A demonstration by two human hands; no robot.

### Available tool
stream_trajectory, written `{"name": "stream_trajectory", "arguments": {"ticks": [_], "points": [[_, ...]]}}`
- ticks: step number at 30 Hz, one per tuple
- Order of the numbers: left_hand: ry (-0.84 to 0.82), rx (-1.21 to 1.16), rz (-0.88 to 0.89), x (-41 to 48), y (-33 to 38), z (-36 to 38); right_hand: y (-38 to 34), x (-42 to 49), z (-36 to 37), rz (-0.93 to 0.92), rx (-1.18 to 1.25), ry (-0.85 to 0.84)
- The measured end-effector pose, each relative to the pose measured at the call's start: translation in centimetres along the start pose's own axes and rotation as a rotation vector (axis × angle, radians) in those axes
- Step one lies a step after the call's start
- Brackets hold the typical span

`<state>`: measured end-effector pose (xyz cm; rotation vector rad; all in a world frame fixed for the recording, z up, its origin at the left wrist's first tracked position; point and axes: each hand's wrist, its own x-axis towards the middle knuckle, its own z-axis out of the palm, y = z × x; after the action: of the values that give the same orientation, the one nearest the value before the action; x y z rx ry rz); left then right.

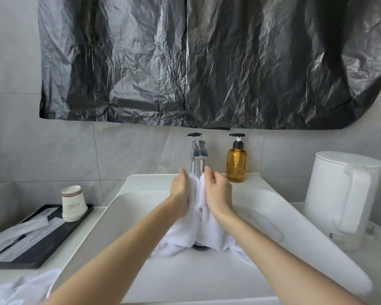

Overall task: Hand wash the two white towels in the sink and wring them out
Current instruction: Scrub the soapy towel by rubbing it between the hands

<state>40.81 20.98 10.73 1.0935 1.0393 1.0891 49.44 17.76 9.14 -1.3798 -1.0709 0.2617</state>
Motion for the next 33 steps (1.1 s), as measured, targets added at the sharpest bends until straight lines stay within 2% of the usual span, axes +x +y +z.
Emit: {"name": "stream_trajectory", "arguments": {"ticks": [2, 5, 9, 13, 17, 21, 25, 29, 31, 33], "points": [[0.019, 0.017, 0.026, -0.7, -1.2, 1.7, 0.1, 0.7, -0.4, -0.014, -0.012, 0.036], [-0.013, 0.109, 0.134, -1.3, -2.8, 3.1, 0.3, 1.1, -1.3, 0.068, -0.007, 0.118], [0.065, 0.063, 0.143, -0.7, -1.7, 2.2, 0.0, -1.0, 0.1, -0.122, -0.075, -0.015], [-0.072, 0.12, 0.138, -1.5, -2.8, 2.3, 0.4, 0.8, -0.4, -0.004, -0.036, 0.125], [-0.045, 0.001, 0.168, -0.7, -1.8, 1.5, -0.4, -0.9, 0.3, -0.181, -0.093, -0.029], [-0.109, 0.073, 0.121, -0.8, -2.8, 1.8, 0.1, 1.5, 0.5, 0.014, -0.02, 0.191], [-0.007, 0.033, 0.162, 0.1, -2.0, 0.7, -0.2, -1.0, 1.7, -0.134, -0.063, -0.026], [-0.095, 0.049, 0.217, -0.7, -2.5, 1.5, 0.3, 1.6, 1.4, 0.001, -0.013, 0.152], [-0.074, 0.047, 0.278, -0.7, -2.0, 1.1, 0.4, 0.3, 1.6, -0.073, -0.043, 0.109], [-0.062, 0.023, 0.265, -0.3, -1.9, 0.8, 0.1, -0.5, 1.6, -0.135, -0.011, 0.052]]}}
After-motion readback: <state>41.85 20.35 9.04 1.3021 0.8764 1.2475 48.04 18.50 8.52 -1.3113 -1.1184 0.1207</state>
